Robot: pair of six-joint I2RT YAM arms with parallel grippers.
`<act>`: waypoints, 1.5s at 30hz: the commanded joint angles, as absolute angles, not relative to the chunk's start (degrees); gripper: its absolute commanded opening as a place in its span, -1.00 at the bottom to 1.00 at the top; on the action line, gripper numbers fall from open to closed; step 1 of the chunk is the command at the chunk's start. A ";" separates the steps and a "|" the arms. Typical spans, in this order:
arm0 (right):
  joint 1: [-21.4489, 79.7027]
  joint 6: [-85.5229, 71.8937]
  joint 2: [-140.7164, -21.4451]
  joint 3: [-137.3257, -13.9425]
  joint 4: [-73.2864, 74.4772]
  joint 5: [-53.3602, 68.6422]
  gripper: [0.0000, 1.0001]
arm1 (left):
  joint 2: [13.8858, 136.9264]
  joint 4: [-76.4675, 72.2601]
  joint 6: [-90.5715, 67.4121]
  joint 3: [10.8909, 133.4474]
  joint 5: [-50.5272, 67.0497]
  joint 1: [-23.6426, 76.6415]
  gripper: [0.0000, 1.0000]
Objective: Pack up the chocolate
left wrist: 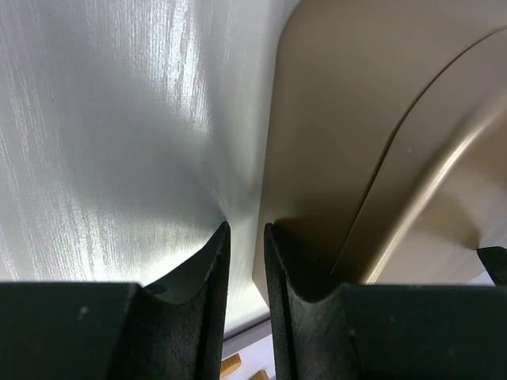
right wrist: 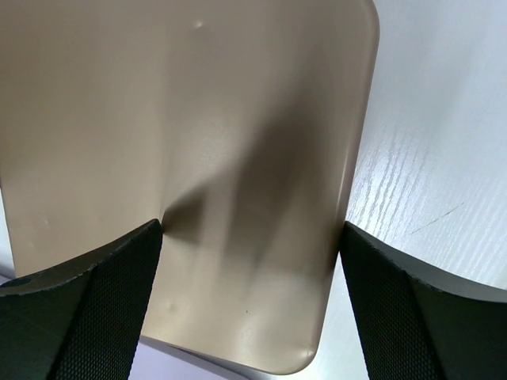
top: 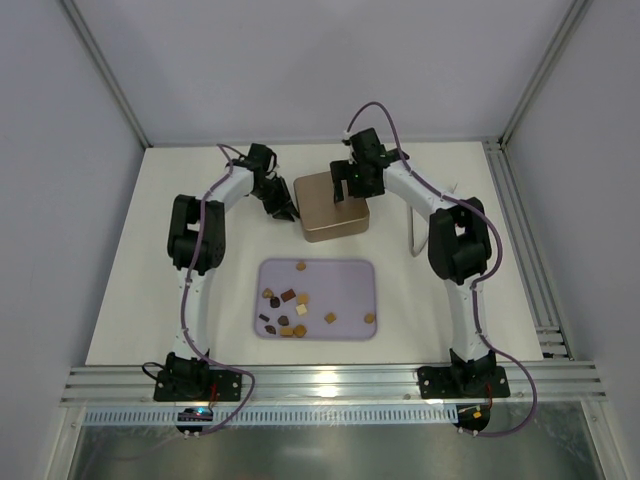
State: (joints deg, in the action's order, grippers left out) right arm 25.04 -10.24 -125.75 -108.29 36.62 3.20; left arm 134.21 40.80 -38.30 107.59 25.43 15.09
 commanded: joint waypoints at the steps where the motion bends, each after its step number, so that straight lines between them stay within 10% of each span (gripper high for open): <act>1: 29.79 -8.52 -128.58 -109.25 40.34 6.07 0.80 | 134.91 37.71 -39.02 110.04 30.67 18.72 -0.51; 18: 28.74 -12.04 -125.25 -96.34 34.98 8.61 0.76 | 133.68 37.97 -37.88 107.05 29.62 18.81 -0.52; 45: 26.11 -18.72 -114.44 -80.25 25.14 16.17 -0.20 | 132.72 42.63 -35.60 107.67 25.58 18.28 -0.52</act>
State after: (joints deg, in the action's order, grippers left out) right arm 24.05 -16.82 -112.90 -83.94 22.44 7.44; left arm 133.84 42.33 -35.68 107.44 23.77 15.27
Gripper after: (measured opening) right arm 0.698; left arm 0.235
